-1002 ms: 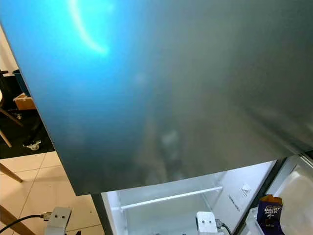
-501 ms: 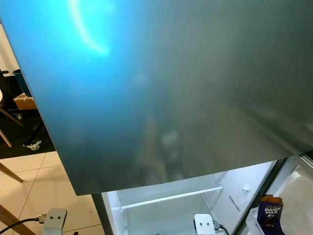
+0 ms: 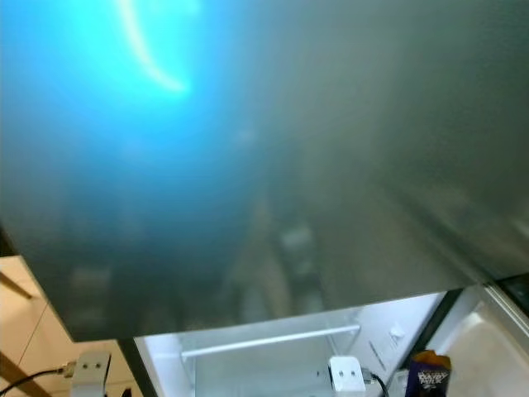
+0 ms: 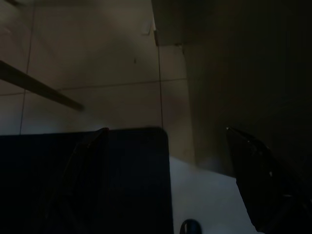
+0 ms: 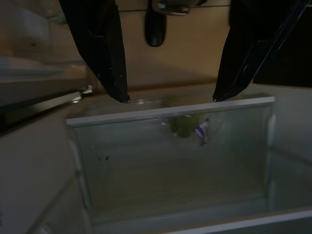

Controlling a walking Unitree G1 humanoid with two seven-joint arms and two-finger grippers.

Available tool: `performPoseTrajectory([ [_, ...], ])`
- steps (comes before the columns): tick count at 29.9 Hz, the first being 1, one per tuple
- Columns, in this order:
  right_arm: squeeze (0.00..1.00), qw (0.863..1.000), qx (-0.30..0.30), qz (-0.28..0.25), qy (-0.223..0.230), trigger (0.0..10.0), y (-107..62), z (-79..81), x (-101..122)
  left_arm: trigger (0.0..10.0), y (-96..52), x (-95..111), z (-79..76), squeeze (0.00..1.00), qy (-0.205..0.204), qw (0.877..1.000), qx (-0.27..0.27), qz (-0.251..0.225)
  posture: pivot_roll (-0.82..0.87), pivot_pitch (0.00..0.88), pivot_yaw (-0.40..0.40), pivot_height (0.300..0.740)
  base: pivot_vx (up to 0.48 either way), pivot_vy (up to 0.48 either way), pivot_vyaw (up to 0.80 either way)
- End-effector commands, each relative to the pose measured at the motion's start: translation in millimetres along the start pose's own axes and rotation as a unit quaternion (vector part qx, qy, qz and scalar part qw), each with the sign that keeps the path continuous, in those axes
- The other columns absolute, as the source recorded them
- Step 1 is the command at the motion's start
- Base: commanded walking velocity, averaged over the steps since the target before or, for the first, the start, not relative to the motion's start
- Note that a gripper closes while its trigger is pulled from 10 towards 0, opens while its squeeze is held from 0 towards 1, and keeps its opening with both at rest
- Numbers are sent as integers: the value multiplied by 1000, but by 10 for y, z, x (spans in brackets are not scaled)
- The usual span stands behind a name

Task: Restocking fridge

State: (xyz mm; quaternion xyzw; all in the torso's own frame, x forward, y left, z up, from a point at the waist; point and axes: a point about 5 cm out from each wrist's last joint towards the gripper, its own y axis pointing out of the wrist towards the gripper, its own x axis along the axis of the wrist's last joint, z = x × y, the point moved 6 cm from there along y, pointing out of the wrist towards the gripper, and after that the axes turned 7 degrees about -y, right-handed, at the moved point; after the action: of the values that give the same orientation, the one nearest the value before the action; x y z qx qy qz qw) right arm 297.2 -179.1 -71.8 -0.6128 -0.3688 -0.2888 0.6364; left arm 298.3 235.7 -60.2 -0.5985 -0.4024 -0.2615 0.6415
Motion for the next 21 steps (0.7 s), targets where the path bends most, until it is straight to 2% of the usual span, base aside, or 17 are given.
performPoseTrajectory([
  [1, 0, 1000, -3, 16, 5, 10000, -27, -21, -100, 10000, -33, -93, 71, 0, -10, 1000, 15, 8, -54, 96, 7, 740, 0, 0, 0],
  [13, 0, 1000, -1, 15, 2, 10000, -21, -13, -88, 10000, -37, -90, 70, 0, -13, 1000, 15, 6, -54, 97, 5, 740, 0, 0, 0],
  [14, 0, 1000, -1, 15, 1, 10000, -22, -12, -89, 10000, -35, -86, 64, 0, -1, 1000, 10, 7, -54, 97, 5, 740, 0, 0, 0],
  [19, 0, 1000, -1, 15, 1, 10000, -22, -11, -90, 10000, -35, -83, 61, 0, 3, 1000, 9, 7, -54, 97, 5, 740, 0, 0, 0],
  [21, 0, 1000, 0, 15, 1, 10000, -26, -10, -98, 10000, -35, -81, 47, 0, 6, 1000, 7, 6, -56, 91, 9, 740, 0, -369, 0],
])
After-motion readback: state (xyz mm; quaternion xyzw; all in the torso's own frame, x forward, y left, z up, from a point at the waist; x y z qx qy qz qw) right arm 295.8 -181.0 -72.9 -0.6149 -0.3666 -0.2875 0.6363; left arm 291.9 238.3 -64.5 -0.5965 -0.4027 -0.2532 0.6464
